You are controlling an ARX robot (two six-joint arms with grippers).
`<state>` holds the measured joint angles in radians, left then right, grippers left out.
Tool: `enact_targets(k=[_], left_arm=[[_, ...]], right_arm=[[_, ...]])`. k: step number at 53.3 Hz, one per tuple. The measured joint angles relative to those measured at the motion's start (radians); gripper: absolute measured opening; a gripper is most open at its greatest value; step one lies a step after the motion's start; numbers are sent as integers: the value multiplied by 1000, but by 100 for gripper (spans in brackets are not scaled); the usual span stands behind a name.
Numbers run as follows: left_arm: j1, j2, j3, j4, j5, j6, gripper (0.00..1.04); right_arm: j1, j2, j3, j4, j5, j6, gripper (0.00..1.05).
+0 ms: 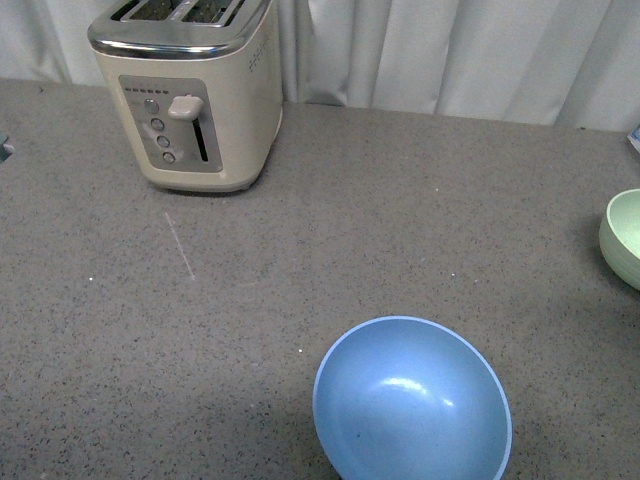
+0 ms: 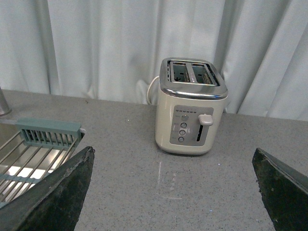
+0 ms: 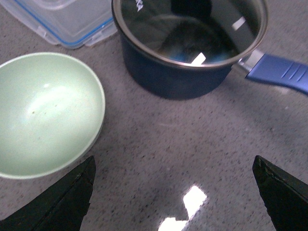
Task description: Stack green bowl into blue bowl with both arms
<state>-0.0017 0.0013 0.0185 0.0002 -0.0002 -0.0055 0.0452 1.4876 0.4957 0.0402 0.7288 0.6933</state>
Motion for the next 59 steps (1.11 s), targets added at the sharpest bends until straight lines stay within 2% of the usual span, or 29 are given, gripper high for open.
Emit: enact_targets(k=[4,8,17,24,31,34,39,44,51,59], left_arm=[[0,0,0,0,0,0,98],[0,0,0,0,0,0,98],[0,0,0,0,0,0,98],[0,0,0,0,-1,0,98],[0,0,0,0,0,0,98],[0,0,0,0,0,0,98],[0,0,0,0,0,0,98],[0,0,0,0,0,0,98],[0,0,0,0,0,0,98],[0,0,0,0,0,0,98]], right_arm=[[14,18,1,32,40,-18,96],[35,26,2,31,-59,16,96],[59,24,2,16,-170,69,96],[51,0,-19,84,-116,95,96],[31,-56,-41,208,41,82,96],[23,-76,-43,230,72,78,96],[29,-78,-51,259,76,67,96],[36,-70,-49,226,41,81,96],[31,-3,-32,132,-68,160,96],[3,54,-22,139,-77,232,96]])
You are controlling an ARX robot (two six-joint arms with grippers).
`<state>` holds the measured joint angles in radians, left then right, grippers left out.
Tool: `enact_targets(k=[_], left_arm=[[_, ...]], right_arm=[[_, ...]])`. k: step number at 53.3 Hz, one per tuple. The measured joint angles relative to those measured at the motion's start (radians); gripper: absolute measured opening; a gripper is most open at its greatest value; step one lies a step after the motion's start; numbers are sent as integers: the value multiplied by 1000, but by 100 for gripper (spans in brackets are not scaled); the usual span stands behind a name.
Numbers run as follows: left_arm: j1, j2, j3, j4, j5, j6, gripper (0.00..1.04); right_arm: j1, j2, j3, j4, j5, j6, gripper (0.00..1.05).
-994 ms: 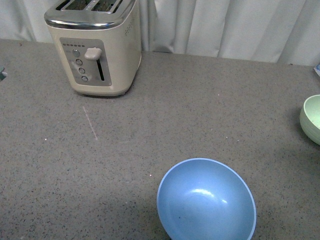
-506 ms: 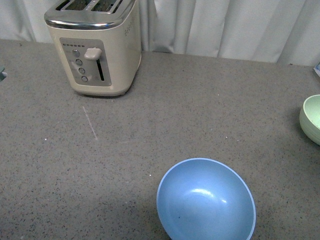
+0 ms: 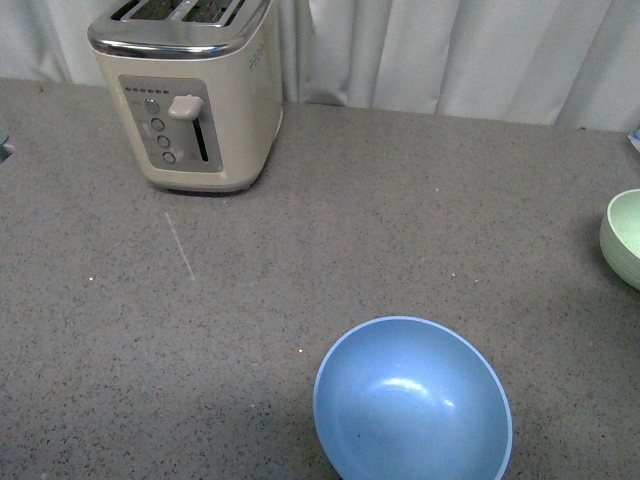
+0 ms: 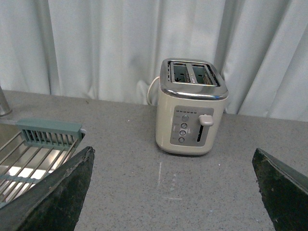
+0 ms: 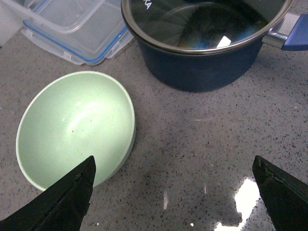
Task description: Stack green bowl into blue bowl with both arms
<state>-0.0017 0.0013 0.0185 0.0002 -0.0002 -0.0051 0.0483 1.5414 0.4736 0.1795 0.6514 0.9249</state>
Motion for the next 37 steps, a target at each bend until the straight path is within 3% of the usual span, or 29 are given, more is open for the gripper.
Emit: enact_targets(k=[11,37], left_arm=[[0,0,0,0,0,0,98],[0,0,0,0,0,0,98]], right_arm=[[-33,88,35,31,18,79,96],[-139,250,123,34,-77,146,96]])
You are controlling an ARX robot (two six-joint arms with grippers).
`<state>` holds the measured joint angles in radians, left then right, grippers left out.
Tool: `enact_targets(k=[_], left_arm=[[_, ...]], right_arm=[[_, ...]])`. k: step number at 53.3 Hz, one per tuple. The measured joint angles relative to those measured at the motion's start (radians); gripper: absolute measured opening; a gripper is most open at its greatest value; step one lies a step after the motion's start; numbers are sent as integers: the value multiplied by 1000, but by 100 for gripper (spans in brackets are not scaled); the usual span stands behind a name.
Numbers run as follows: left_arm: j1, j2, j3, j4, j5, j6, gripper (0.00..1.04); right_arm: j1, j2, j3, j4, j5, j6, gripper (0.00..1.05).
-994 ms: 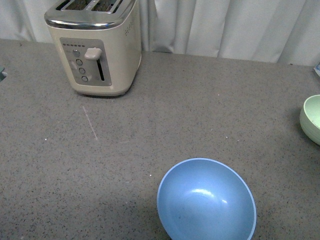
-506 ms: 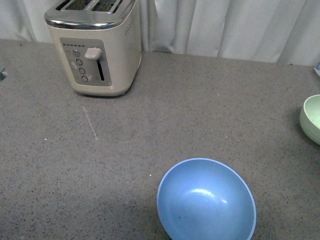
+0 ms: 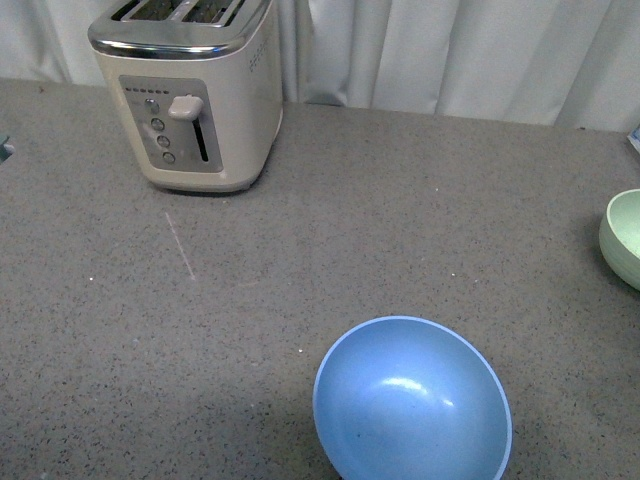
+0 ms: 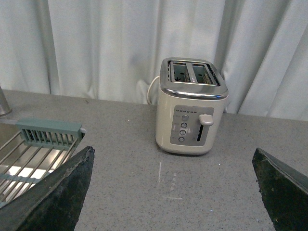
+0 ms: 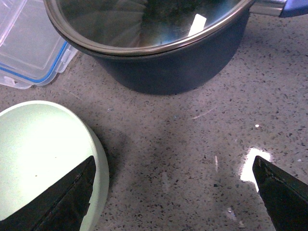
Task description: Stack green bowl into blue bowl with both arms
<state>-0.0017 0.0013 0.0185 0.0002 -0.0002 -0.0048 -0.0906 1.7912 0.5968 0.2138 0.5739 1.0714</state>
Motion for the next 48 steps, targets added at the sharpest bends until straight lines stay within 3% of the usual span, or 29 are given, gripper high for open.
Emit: enact_targets(k=[12,48], left_arm=[[0,0,0,0,0,0,98],[0,0,0,0,0,0,98]], right_arm=[[-3,95,71,-21,-78,3,96],[-13,221,167,-42,-111,27,96]])
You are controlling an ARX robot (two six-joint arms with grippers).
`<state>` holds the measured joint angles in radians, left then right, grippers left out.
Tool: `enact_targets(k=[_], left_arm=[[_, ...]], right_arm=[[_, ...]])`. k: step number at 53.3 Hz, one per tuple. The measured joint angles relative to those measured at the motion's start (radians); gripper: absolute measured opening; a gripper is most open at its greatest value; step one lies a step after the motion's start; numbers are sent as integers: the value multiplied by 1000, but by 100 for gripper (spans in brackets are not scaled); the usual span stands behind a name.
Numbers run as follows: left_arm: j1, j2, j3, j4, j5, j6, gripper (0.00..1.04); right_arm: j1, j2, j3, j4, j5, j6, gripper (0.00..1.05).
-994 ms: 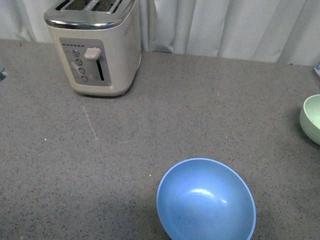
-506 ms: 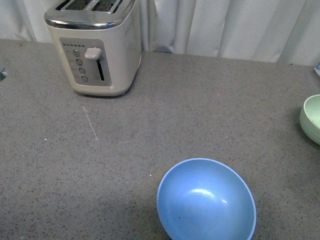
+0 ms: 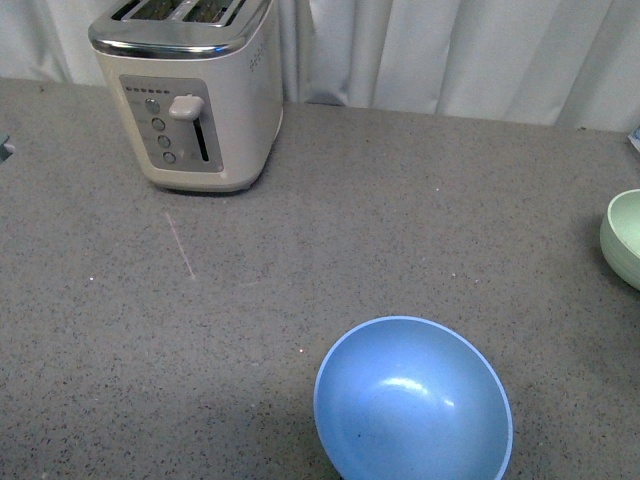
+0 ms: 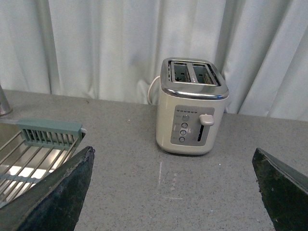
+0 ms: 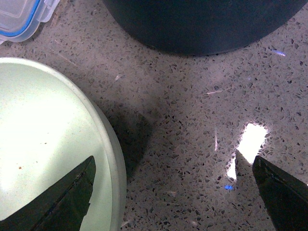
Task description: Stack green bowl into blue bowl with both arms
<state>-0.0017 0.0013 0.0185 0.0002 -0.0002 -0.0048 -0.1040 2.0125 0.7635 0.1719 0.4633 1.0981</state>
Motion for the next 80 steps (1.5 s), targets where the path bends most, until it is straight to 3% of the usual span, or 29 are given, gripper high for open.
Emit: enact_targets(k=[4,26,32,37,61,80], left_arm=[[0,0,0,0,0,0,98],[0,0,0,0,0,0,98],[0,0,0,0,0,0,98],[0,0,0,0,0,0,98],[0,0,0,0,0,0,98],[0,0,0,0,0,0,98]], right_arm=[[0,2,0,0,3,4,94],[-8,-6,-40,14,21,2,36],[-11,-36,-71,20,23,0,14],[-10,-68,-93,31,20,0,2],[43,-243,-264,63,-21,-19,2],[192,-591,-364,-74,-37,-14,2]])
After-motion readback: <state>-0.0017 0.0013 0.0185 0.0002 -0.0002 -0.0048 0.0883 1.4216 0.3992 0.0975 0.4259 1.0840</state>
